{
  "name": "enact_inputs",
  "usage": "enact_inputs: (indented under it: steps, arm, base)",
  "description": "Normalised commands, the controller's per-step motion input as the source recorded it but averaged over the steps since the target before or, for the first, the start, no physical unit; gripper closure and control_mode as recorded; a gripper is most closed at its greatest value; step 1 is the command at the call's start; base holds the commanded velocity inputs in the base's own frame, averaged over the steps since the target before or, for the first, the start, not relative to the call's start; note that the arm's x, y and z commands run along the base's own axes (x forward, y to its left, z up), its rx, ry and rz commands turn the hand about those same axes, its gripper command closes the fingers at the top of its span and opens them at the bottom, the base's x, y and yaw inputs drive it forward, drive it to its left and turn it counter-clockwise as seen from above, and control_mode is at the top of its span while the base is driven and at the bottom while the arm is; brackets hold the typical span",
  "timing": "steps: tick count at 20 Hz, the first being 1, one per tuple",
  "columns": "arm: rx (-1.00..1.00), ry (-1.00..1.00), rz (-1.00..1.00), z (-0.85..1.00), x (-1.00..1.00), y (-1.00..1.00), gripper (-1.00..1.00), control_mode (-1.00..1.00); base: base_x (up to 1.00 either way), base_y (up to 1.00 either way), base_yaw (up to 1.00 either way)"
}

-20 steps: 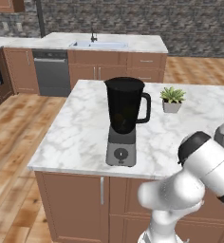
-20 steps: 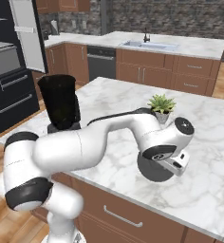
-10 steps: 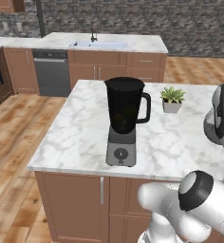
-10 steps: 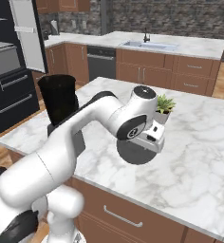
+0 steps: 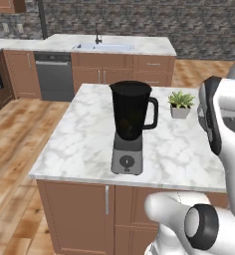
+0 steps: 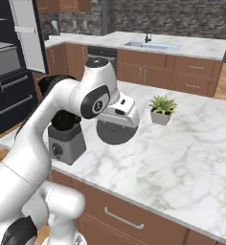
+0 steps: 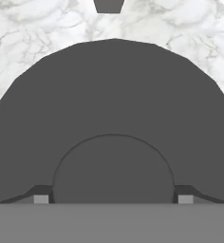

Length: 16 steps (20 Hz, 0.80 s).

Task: Grab the lemon and lime from the fridge, place them in the blender, close the lid, and turn on the blender to create a marinade.

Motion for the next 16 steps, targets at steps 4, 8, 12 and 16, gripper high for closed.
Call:
enact_inputs:
  steps: [4, 8, 12, 16]
  arm:
    - [-0.05, 0.09, 0.00, 0.88, 0.14, 0.45, 1.00, -1.00]
    - [0.00, 0.08, -0.01, 0.66, 0.09, 0.31, 1.00, -1.00]
    - [0.03, 0.01, -0.07, 0.42, 0.07, 0.31, 1.00, -1.00]
    - [0.10, -0.01, -0.07, 0.09, 0.15, 0.23, 1.00, -1.00]
  base:
    - [0.00, 0.00, 0.00]
    - [0.00, 0.00, 0.00]
    - [0.00, 0.00, 0.00]
    - [0.00, 0.00, 0.00]
